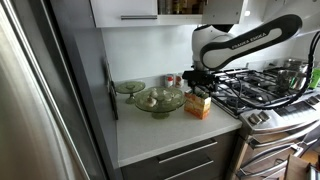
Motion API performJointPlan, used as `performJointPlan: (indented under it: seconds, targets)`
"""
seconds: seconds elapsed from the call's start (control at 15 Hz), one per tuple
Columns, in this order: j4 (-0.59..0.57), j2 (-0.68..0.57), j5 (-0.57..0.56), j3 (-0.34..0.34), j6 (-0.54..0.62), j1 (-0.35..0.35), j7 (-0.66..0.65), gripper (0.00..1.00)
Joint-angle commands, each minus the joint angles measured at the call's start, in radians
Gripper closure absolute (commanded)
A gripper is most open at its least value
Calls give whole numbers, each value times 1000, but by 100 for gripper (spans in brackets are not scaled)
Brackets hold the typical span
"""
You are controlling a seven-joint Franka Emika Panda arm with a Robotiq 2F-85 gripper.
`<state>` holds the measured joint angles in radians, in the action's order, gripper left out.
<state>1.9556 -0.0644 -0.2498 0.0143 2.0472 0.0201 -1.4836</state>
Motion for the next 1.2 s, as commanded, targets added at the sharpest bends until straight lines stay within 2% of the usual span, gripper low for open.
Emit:
performJointPlan:
  seconds: [0.0, 0.2, 0.53, 0.6, 1.13]
  targets:
    - [60, 38, -22, 8, 50, -5, -63, 31]
    - [67, 53, -41, 11, 53, -7, -91, 57]
    - [74, 65, -66, 9, 38, -12, -116, 95]
    - [78, 68, -68, 8, 38, -13, -119, 99]
    - [43, 115, -120, -21, -27, 4, -156, 100]
